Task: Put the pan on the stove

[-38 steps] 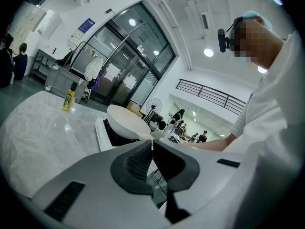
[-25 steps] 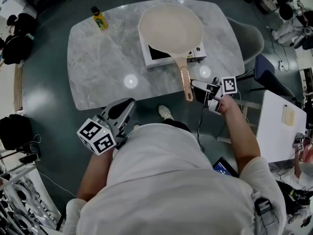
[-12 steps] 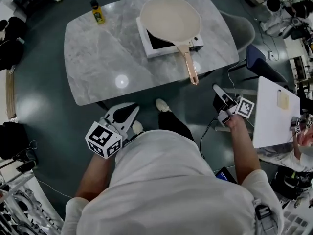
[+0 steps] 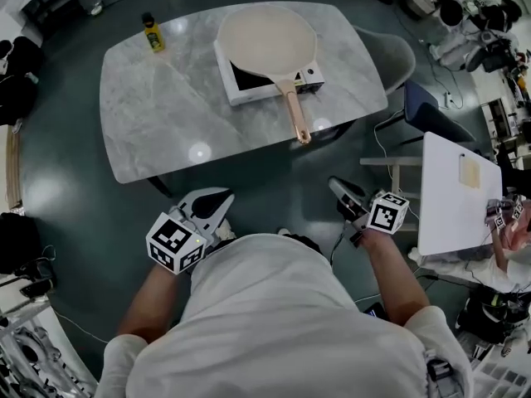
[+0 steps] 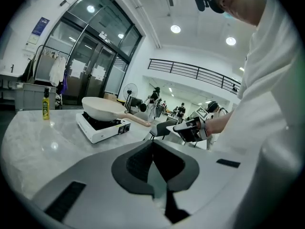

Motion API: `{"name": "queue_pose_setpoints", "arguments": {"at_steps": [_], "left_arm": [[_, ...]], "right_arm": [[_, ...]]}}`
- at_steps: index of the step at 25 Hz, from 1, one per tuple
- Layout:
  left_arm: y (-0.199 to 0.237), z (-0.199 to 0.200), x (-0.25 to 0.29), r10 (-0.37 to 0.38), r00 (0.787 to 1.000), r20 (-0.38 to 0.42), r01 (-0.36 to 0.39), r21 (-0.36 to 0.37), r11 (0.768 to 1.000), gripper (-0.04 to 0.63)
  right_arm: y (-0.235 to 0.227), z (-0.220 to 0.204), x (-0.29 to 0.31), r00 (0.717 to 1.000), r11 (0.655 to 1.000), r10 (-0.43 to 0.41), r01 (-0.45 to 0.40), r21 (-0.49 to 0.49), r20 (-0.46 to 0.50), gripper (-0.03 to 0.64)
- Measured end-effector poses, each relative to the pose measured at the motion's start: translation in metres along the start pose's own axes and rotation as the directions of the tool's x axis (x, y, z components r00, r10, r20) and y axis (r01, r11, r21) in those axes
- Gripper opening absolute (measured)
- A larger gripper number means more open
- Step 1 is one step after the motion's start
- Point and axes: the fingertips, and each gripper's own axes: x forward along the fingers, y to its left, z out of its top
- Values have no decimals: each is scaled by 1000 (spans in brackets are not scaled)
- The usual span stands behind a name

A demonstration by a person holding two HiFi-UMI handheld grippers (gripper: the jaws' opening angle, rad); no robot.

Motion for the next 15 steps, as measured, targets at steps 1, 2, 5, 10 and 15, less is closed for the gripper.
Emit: {"name": "queue_pose_setpoints", "arguments": {"at_steps": [1, 2, 5, 10, 15], "left_arm": [[-6, 0, 7, 10, 1000, 1, -10, -5, 1000, 18], [-12, 1, 15, 19, 1000, 4, -19, -14, 1000, 18], [-41, 9, 46, 28, 999, 26, -26, -49, 998, 18], [-100, 13, 95, 42, 998, 50, -38, -81, 996, 18], [-151, 2, 120, 100, 994, 48, -95, -99, 991, 18]], "right_arm": [[2, -4, -1, 1000, 1000, 19, -19, -13, -22, 5], [4, -7, -4, 998, 999, 38, -39, -28, -42, 5], [6, -11, -20, 992, 993, 81, -89, -77, -99, 5], [1, -26, -54, 972, 973, 134, -166, -161, -194, 5], [-9, -51, -93, 937, 943, 174, -247, -221, -304, 3]]}}
